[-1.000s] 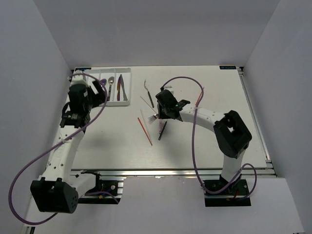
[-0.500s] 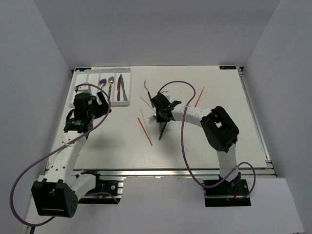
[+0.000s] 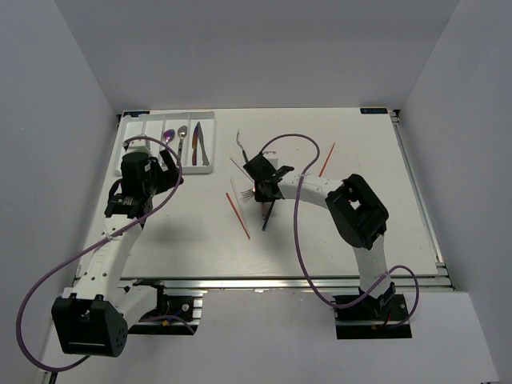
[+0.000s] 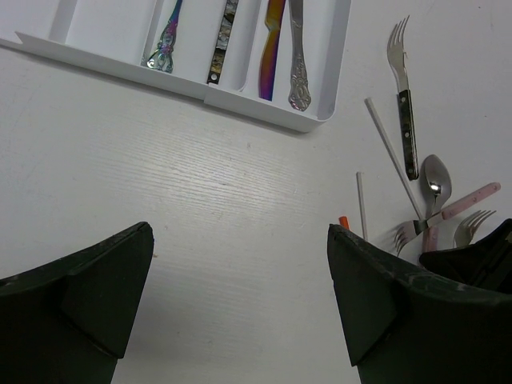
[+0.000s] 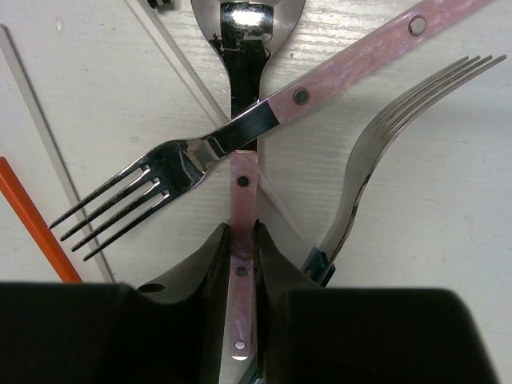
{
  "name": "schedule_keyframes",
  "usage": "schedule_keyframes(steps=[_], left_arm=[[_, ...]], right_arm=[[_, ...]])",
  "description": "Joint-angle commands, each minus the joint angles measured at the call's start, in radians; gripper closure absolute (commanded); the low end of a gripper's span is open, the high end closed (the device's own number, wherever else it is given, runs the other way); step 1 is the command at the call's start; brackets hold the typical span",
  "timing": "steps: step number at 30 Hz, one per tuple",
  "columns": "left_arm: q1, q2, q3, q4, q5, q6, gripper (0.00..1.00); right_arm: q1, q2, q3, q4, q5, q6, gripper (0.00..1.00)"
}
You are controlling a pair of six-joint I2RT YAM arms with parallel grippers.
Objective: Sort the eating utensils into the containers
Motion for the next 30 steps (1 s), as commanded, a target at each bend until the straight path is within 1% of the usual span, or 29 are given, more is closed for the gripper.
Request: schedule_keyframes(steps=[1, 2, 4, 5, 6, 8, 9, 11, 12, 13, 18, 21, 24, 28, 29, 30], left_arm=[[-0.004, -0.011, 0.027, 0.009, 0.017, 0.004, 0.02], [-0.006, -0.013, 0.027, 0.009, 0.017, 0.004, 0.02], [-0.004, -0.016, 0.024, 0.009, 0.017, 0.004, 0.02], [-0.006, -0.02, 0.022, 0.01, 0.017, 0.004, 0.02], [-0.004, -0.022, 0.021, 0.012, 0.017, 0.006, 0.02], [-0.006, -0.023, 0.02, 0.012, 0.017, 0.006, 0.02], [-0.006, -0.023, 0.019, 0.012, 0.017, 0.006, 0.02], [-0.004, -0.023, 0.017, 0.013, 0.022, 0.006, 0.02], [-0.004, -0.023, 0.017, 0.013, 0.023, 0.006, 0.02], [-0.006, -0.023, 0.017, 0.015, 0.023, 0.006, 0.02], [-0.004, -0.022, 0.016, 0.018, 0.032, 0.004, 0.02], [-0.004, -0.022, 0.019, 0.02, 0.035, 0.004, 0.02], [-0.004, -0.019, 0.017, 0.021, 0.041, 0.001, 0.02], [-0.006, -0.007, 0.022, 0.021, 0.061, -0.002, 0.02], [-0.006, 0.004, 0.024, 0.023, 0.072, -0.008, 0.02], [-0.006, 0.012, 0.025, 0.024, 0.089, -0.013, 0.02]], right_arm=[[0.004, 0.014, -0.007, -0.01, -0.019, 0.07, 0.89], [0.001, 0.009, -0.012, 0.001, -0.035, 0.077, 0.94], [-0.007, -0.011, -0.024, 0.036, -0.082, 0.1, 1.0], [-0.01, -0.024, -0.055, 0.061, -0.108, 0.107, 1.0], [-0.015, -0.066, -0.078, 0.14, -0.181, 0.108, 1.0], [-0.039, -0.112, -0.159, 0.219, -0.275, 0.137, 1.0], [-0.064, -0.162, -0.194, 0.327, -0.4, 0.143, 1.0], [-0.091, -0.213, -0.289, 0.433, -0.499, 0.185, 1.0], [-0.104, -0.256, -0.316, 0.47, -0.54, 0.197, 1.0], [-0.129, -0.278, -0.339, 0.545, -0.609, 0.206, 1.0], [-0.189, -0.368, -0.403, 0.652, -0.826, 0.246, 1.0], [-0.228, -0.402, -0.426, 0.684, -0.901, 0.287, 1.0], [-0.251, -0.43, -0.446, 0.696, -0.933, 0.32, 1.0], [-0.26, -0.428, -0.472, 0.742, -0.992, 0.352, 1.0], [-0.26, -0.42, -0.474, 0.765, -1.013, 0.361, 1.0], [-0.259, -0.416, -0.477, 0.827, -1.067, 0.377, 1.0]])
